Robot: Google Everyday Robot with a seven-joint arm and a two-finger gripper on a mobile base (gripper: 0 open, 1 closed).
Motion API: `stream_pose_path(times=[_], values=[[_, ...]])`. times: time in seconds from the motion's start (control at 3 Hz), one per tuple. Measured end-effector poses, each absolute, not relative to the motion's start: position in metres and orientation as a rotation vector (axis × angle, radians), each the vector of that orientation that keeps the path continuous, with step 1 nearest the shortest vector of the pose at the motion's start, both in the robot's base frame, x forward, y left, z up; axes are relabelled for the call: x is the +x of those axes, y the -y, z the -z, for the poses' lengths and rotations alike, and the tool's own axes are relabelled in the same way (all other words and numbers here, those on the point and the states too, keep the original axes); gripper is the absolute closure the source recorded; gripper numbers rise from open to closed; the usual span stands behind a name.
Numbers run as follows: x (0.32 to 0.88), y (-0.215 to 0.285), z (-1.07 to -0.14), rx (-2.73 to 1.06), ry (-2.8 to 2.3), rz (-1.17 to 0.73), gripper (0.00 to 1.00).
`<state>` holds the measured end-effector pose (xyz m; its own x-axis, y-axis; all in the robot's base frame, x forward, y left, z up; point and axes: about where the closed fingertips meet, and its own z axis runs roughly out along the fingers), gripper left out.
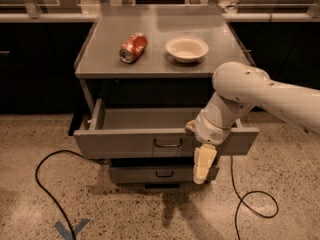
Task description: Close top drawer
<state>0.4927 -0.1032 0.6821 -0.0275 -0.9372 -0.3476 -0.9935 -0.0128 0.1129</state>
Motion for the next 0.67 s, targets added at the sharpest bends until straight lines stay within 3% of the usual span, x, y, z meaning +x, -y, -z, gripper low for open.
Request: stream_pose_path(times=[0.67], values=[[0.502,0.108,-0.704,-2.064,-2.064,-0.356,0.00]])
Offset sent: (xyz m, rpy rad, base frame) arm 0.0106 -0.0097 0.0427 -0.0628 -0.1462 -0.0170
